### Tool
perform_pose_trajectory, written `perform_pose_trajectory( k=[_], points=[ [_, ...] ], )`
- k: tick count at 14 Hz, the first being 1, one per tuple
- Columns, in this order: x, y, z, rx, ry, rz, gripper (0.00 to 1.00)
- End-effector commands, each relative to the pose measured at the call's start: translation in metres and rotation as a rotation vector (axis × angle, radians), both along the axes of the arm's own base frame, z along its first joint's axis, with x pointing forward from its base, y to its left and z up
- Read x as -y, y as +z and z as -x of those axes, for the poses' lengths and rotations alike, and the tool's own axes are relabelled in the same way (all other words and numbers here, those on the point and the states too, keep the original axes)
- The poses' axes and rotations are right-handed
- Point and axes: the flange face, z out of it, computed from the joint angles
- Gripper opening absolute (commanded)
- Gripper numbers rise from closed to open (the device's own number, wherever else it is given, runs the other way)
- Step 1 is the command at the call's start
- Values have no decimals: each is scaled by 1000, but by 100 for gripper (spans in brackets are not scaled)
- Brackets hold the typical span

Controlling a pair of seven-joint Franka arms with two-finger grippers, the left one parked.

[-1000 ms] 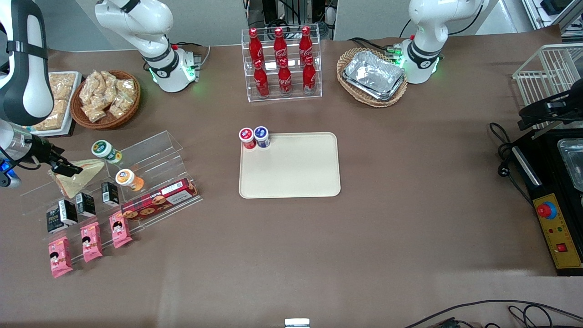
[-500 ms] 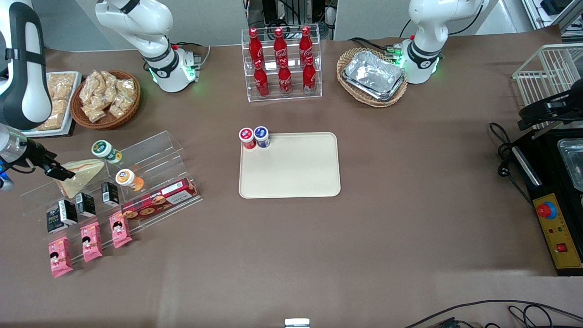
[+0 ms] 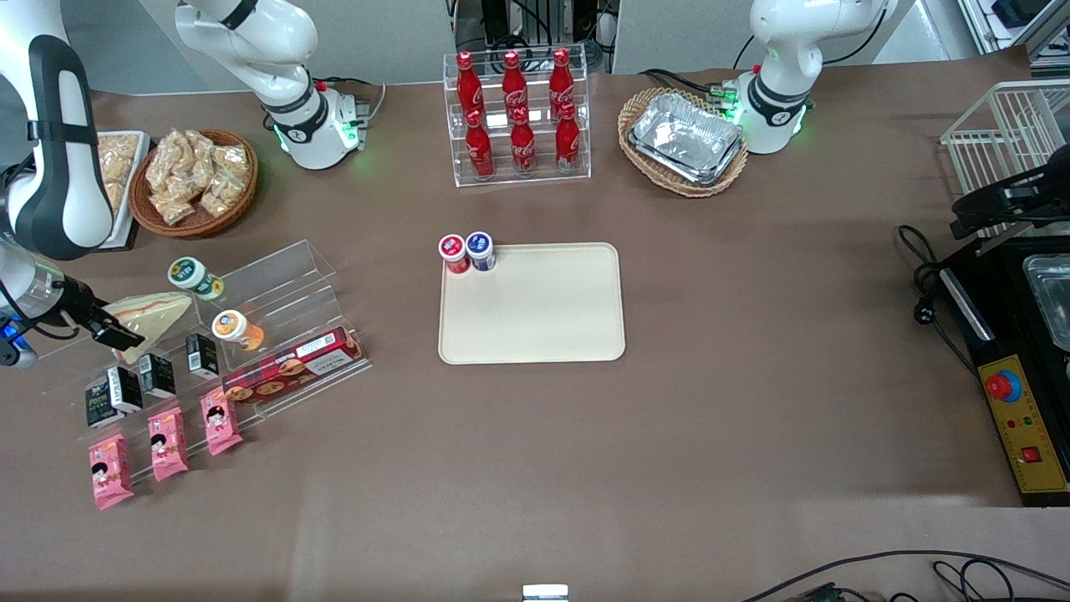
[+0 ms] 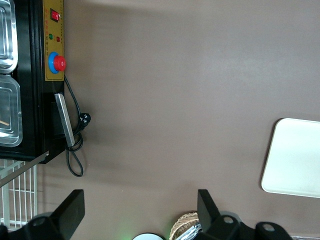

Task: Place sandwich on tray
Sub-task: 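Lower the right gripper and close it on the wrapped sandwich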

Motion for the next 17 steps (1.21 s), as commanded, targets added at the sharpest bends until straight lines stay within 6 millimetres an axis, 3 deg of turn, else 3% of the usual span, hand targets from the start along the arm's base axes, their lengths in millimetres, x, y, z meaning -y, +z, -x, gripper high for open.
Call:
perform_pose_trajectory(
  k=[1, 2, 5, 6, 9, 13, 15, 17],
  points=[
    [10, 3, 2, 8, 73, 7, 98],
    [18, 2, 5, 6, 93, 6, 87],
    [22, 3, 8, -2, 168, 0, 41],
    [22, 5, 7, -3, 177, -1, 32],
    [32, 17, 5, 6, 241, 5, 25],
    [38, 62, -15, -59, 303, -16, 25],
    [29, 91, -22, -84, 353, -28, 25],
    [2, 117, -32, -105, 434, -48, 25]
  ],
)
